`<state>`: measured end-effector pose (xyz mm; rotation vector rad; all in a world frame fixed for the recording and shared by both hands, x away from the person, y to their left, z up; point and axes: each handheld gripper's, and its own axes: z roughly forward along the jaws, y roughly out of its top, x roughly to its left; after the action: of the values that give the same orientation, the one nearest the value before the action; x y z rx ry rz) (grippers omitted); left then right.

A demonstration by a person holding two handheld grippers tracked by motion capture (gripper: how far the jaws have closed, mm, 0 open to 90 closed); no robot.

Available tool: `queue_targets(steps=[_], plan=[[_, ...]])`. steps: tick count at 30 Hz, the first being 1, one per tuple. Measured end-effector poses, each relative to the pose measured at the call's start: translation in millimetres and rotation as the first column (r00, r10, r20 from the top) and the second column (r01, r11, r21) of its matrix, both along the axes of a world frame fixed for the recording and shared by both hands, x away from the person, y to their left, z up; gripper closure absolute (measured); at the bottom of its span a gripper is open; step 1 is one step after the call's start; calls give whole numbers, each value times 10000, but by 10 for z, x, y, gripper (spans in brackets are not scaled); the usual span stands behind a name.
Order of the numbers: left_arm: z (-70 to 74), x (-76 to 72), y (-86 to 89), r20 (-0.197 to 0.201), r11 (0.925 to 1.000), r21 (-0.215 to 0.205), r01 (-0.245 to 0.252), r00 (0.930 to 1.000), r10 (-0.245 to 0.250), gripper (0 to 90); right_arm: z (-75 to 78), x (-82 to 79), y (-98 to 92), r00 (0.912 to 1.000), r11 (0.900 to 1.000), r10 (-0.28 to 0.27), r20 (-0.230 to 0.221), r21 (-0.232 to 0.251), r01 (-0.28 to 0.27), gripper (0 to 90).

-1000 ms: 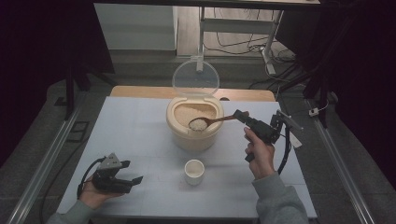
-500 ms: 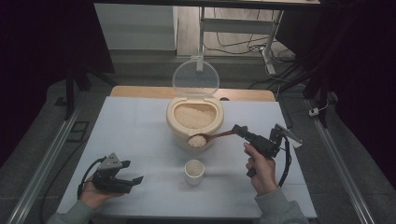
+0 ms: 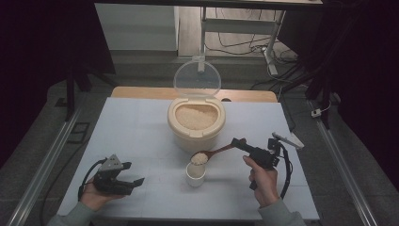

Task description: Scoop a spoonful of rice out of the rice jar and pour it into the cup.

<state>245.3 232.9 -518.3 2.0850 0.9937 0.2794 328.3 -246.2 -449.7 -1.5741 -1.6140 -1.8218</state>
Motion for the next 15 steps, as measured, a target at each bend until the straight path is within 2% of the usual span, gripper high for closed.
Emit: queue_targets(steps=[5,10,15], plan=[[-3,1,8,-21,10000,-13,-15,10000,15,173,-11,14,68,9996,9975,200,187,-686,-187,829],[-5,2,15,-38,10000,-7,-10,10000,10,173,4,4,119,9983,9927,305,503,-1179,-244,829],[-7,1,6,-19,10000,10,-16,10000,16,173,94,-55,161,9896,9831,555,1325,-1806,-310,829]])
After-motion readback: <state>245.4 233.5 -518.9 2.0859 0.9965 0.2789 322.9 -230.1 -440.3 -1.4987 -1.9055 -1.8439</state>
